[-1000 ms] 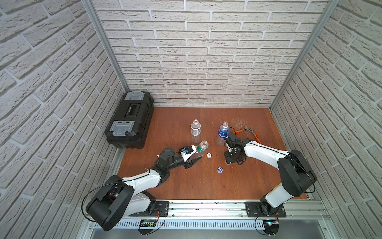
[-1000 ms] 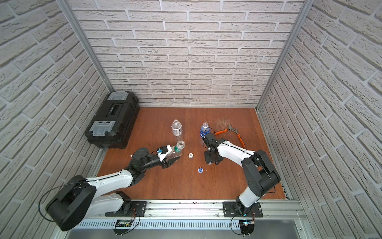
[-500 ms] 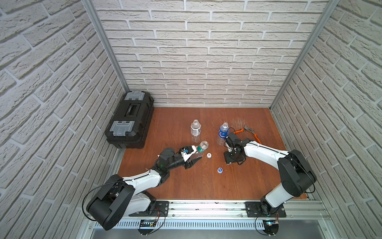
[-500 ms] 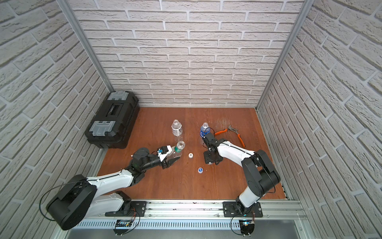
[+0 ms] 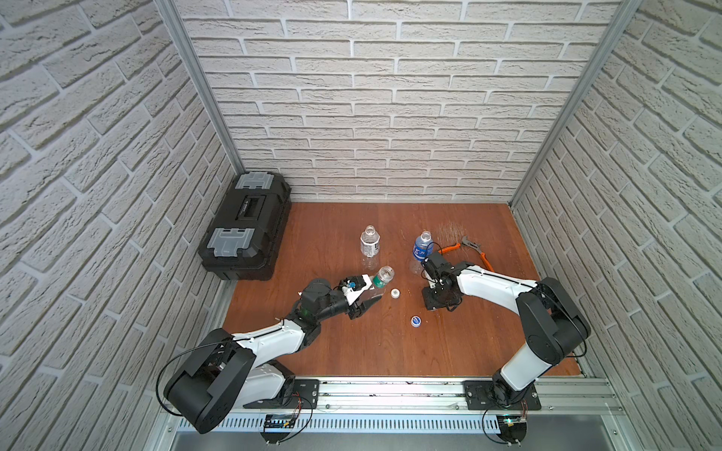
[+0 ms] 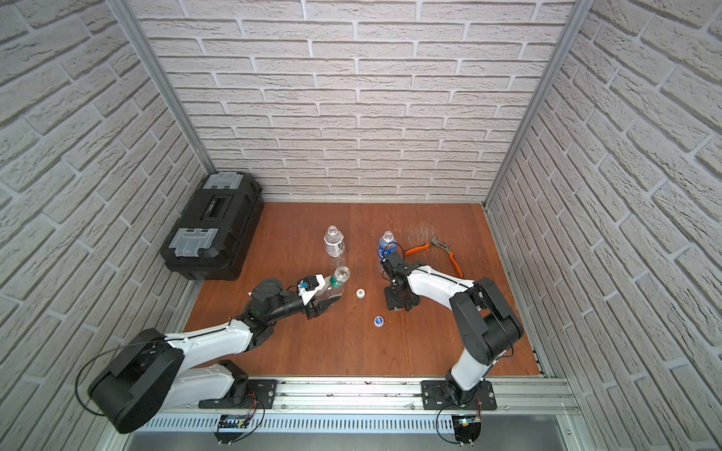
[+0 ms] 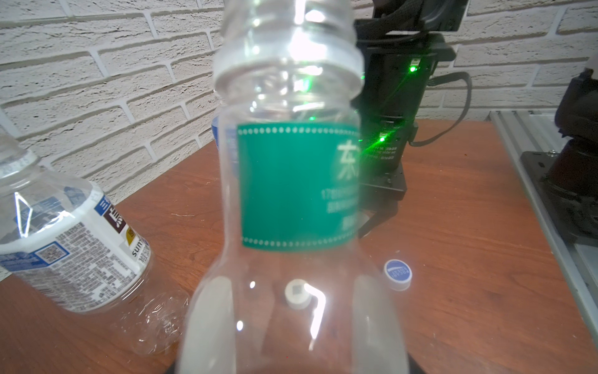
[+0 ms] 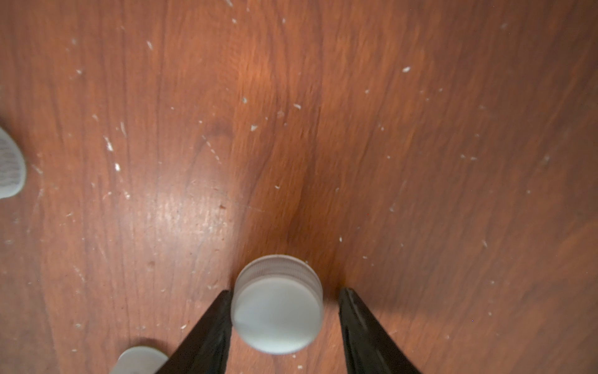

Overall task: Screw on the bottle caps
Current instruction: Screw the bottle cap onto the plastic bottle.

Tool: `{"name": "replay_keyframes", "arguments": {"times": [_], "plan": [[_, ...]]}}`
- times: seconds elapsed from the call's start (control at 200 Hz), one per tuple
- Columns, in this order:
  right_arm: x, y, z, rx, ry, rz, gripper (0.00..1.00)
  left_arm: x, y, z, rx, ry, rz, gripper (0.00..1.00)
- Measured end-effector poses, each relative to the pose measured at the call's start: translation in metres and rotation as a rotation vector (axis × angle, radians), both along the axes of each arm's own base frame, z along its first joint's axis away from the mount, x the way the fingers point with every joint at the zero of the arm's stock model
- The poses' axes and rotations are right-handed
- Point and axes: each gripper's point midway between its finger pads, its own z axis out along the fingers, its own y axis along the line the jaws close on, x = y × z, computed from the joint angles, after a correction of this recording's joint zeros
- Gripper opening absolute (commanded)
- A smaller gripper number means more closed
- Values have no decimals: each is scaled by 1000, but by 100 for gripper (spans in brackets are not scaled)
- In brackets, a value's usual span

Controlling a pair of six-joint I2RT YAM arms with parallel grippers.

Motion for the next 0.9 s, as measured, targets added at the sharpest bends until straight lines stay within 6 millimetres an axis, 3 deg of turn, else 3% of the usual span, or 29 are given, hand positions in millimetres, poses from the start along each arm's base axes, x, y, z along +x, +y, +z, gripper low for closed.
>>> {"name": "replay_keyframes", "arguments": {"times": [0.675,0.79,0.9], "plan": [[-2,2,5,13,-2,15,39,2,-2,-6,13,20,-1,61],[-5,5,16,36,-5,42,38,1,-3,-6,13,20,-8,61],[-3,13,44,85,-32,80,38,0,-5,-4,7,16,-12,60]]}}
